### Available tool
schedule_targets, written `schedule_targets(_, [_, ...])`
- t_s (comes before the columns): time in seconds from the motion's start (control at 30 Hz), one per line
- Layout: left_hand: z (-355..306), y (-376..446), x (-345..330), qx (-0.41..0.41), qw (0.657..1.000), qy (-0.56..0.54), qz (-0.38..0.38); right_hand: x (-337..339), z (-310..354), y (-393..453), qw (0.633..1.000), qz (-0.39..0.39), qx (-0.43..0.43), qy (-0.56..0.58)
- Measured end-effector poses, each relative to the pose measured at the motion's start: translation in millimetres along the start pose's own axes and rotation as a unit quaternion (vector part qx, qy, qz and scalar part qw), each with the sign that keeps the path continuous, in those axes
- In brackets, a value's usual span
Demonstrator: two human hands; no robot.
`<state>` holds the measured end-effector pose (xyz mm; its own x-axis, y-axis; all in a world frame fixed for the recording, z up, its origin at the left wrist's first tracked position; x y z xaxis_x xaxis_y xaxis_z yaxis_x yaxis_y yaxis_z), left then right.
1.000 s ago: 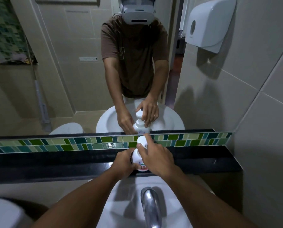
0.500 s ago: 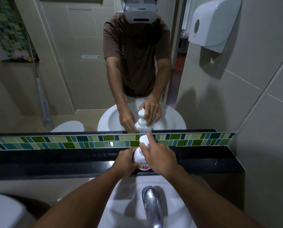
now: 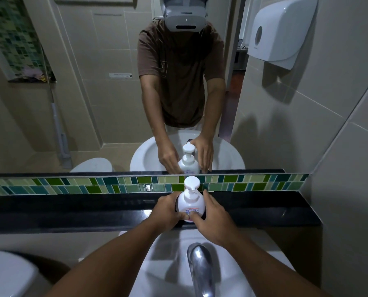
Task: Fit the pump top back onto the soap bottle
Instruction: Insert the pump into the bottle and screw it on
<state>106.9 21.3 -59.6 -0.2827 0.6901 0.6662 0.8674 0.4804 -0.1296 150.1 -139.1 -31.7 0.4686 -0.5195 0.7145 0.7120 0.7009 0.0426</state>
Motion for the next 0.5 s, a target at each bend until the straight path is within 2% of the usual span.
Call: schedule_targets(0.5, [0.6, -5.3, -6.0, 0.029, 1.0, -0.012, 0.003, -6.8, -0.1, -0.6, 0.999, 0.018, 0.016, -0.026])
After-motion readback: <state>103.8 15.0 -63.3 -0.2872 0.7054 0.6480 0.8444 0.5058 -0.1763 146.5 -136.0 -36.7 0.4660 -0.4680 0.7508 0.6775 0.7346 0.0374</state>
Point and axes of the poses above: each hand's wrist, its own y-axis towards the middle knuckle, its own x-axis out of the back of the hand, z = x × y, the point moved 8 cm from there along y, towards the middle knuckle, and after that the axes turned 11 degrees about x, right-handed, at the moved point
